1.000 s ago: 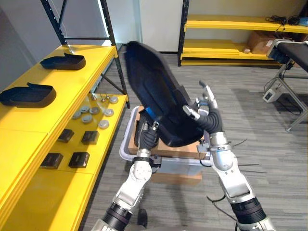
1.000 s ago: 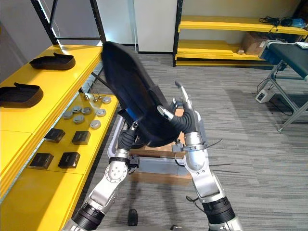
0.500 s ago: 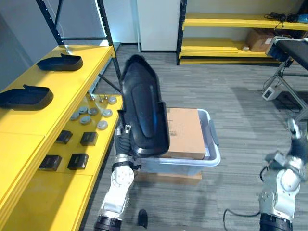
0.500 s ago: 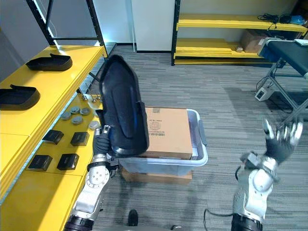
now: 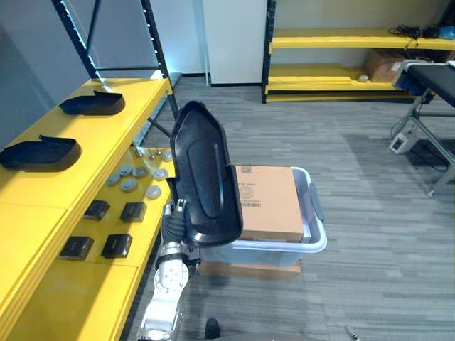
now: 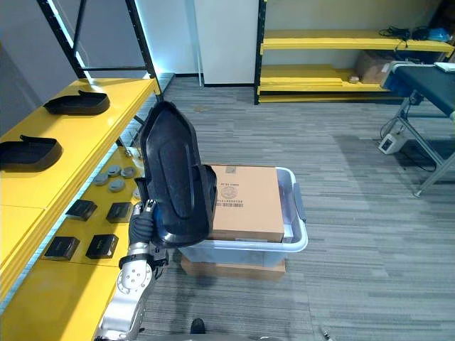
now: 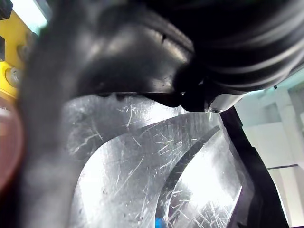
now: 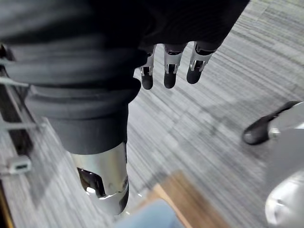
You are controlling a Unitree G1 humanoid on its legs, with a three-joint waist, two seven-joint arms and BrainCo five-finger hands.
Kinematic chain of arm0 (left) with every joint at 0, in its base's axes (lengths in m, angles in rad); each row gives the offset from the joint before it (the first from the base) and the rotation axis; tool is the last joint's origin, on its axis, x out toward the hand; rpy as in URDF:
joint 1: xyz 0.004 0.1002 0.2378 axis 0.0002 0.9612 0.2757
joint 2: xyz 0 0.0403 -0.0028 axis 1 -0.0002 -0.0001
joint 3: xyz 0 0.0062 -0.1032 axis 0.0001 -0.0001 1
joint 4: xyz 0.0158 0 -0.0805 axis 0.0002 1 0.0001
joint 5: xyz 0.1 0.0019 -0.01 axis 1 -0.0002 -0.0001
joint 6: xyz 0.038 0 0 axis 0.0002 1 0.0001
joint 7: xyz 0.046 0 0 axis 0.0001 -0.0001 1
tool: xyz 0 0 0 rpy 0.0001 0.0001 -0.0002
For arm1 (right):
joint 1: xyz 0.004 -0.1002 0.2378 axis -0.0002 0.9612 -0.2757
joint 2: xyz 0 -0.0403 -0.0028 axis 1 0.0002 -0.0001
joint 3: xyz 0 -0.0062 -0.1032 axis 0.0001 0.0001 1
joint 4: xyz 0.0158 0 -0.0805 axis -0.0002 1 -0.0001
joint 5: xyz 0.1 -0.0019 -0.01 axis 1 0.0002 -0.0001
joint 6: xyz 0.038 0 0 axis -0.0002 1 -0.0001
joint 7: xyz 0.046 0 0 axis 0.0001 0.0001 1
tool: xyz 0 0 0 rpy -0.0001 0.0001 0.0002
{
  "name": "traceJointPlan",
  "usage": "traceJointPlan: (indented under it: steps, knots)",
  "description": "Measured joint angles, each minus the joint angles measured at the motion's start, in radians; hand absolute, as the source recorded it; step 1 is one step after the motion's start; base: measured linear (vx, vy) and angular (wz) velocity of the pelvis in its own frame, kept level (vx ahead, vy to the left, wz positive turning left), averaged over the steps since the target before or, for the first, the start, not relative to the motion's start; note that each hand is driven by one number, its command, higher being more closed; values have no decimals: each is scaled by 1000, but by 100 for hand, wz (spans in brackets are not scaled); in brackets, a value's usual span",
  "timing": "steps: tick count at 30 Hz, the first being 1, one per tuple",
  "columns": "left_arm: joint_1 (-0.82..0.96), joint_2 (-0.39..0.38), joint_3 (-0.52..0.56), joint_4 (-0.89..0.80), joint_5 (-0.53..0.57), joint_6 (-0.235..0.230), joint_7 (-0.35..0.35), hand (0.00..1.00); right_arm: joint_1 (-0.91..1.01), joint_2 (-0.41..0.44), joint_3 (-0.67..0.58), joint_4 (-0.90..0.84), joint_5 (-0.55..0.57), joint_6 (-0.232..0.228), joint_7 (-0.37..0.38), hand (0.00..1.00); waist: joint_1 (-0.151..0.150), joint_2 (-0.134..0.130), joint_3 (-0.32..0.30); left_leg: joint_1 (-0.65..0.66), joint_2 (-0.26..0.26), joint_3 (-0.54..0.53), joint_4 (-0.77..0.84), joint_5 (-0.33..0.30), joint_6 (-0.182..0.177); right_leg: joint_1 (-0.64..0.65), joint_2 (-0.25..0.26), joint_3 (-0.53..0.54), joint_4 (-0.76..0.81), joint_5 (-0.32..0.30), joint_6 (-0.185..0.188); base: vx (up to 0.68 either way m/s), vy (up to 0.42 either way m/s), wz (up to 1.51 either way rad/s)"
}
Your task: Walk over and take plastic housings, then place them on the shelf
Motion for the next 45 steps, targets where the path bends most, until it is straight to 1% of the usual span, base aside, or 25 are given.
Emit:
traceJointPlan:
  steps: [1,2,3,5,6,7,10,12,13,14,15,16,17,18,20,22,24,26,28,29,30,32,37,42,45]
  knots:
    - [-4,-3,-3,-4,0,-4,0,100,3,5,-1,-10,-3,-1,0,0,-1,-17,9,-15,-7,46,9,-37,52,7,-21,-44,-9,1,0,12,56,215]
    - [-18,-4,-13,-5,-1,-14,-1,100,-2,7,-3,-12,-20,-5,1,0,-3,-25,29,-48,18,197,69,-63,87,19,-55,-126,-14,-2,0,9,82,207]
    - [-22,-17,-24,-4,-2,-18,-1,100,-11,-9,-2,-15,-24,-1,0,0,9,-14,44,-71,70,377,149,-65,89,30,-67,-194,1,-11,2,21,105,193]
    - [-23,-22,-35,3,-3,-18,-1,100,-13,-29,-2,-15,-38,0,-1,0,8,5,46,-55,122,567,186,-66,88,62,-77,-280,27,-32,28,98,87,169]
    - [-31,-12,-54,13,-8,-20,-2,100,-16,-39,-2,-15,-49,3,-2,0,-6,1,47,-36,135,690,200,-71,87,94,-106,-356,50,-44,46,198,128,191]
    - [-43,-9,-67,21,-12,-21,-2,100,-24,-43,-2,-14,-56,7,-2,0,-3,0,47,-33,130,731,201,-82,85,103,-118,-373,51,-44,46,200,138,172]
    - [-57,11,-85,43,-25,-38,-7,100,-84,-49,8,-2,-66,24,-1,0,-2,-9,52,-49,62,685,195,-100,83,134,-150,-433,50,-44,83,126,110,85]
    - [-77,8,-103,87,-43,-37,-26,100,-107,-37,15,-1,-97,32,0,0,-2,-28,60,-42,4,627,198,-136,92,172,-200,-476,101,-44,82,189,174,108]
    - [-84,8,-114,103,-43,-36,-30,100,-121,-39,20,-1,-106,37,0,0,-6,-31,60,-36,-33,589,202,-153,104,171,-259,-460,206,-39,63,199,178,109]
    - [-87,10,-118,108,-42,-36,-37,100,-126,-41,20,-2,-112,38,0,0,-10,-33,63,-29,-49,567,204,-160,110,165,-286,-435,272,-32,19,251,198,114]
    - [-89,8,-126,116,-42,-35,-45,100,-132,-44,30,-2,-126,41,0,0,-17,-34,67,-7,-73,525,206,-178,113,113,-339,-306,432,14,-101,273,171,111]
    - [-93,19,-129,121,-42,-35,-44,100,-135,-42,46,-2,-129,40,1,0,-25,-34,69,15,-84,470,209,-191,105,43,-315,-123,518,-37,-48,282,145,108]
    - [-93,23,-126,123,-42,-35,-42,100,-138,-39,49,-3,-129,40,1,0,-28,-34,69,31,-88,447,203,-192,103,11,-288,-47,538,-68,-23,342,123,96]
    - [-93,28,-109,132,-42,-35,-33,100,-143,-39,69,-6,-129,39,0,0,-30,-31,71,69,-90,428,192,-193,102,-43,-247,56,539,-115,-6,236,72,62]
    - [-99,29,-86,153,-42,-35,-13,100,-145,-40,107,-16,-138,34,1,0,-32,-27,73,115,-92,389,191,-203,87,-115,-196,145,473,-145,6,254,65,65]
    - [-121,31,-93,159,-42,-35,-6,100,-143,-37,129,-24,-139,30,2,0,-38,-22,76,134,-99,333,193,-204,85,-189,-140,250,350,-140,24,273,23,95]
    - [-156,33,-108,182,-42,-40,-2,100,-123,-30,124,-26,-137,30,0,0,-40,-32,82,149,-111,276,210,-216,65,-249,-108,386,207,-97,72,192,-48,111]
    - [-153,40,-108,191,-42,-39,3,100,-100,-27,131,-33,-139,30,2,0,-36,-49,82,160,-111,253,243,-249,41,-246,-100,435,168,-56,69,141,-104,81]
    - [-138,40,-99,190,-42,-40,6,100,-59,-25,159,-63,-143,32,9,0,-19,-67,72,167,-109,244,283,-305,24,-239,-100,432,156,-22,56,117,-182,45]
    - [-131,36,-98,190,-42,-40,5,100,-40,-24,165,-78,-151,32,23,0,-17,-71,69,168,-79,277,322,-348,8,-221,-96,424,153,14,66,181,-285,27]
    - [-122,25,-101,190,-41,-41,2,100,-25,-25,164,-100,-157,34,26,0,-17,-56,66,168,-29,322,355,-367,-21,-207,-79,405,142,35,54,231,-358,25]
    - [-106,10,-101,190,-42,-41,0,100,-12,-31,164,-102,-166,35,31,0,-12,-40,58,168,9,327,369,-373,-38,-193,-44,402,120,80,28,215,-292,-1]
    - [-102,7,-107,203,-42,-40,-21,100,-17,-36,165,-100,-179,35,43,0,-36,-23,41,215,57,296,274,-313,-96,-137,22,344,28,103,-15,206,-189,8]
    - [-130,12,-87,240,-31,-38,-23,100,-22,-49,172,-92,-208,33,45,0,-36,-9,30,276,52,286,166,-263,-104,-70,43,324,-74,134,-27,91,-52,9]
    - [-176,30,-44,294,13,-22,6,100,-37,-51,172,-93,-216,30,45,0,-37,-1,26,273,40,286,132,-234,-99,-53,46,324,-152,187,-22,-29,14,0]
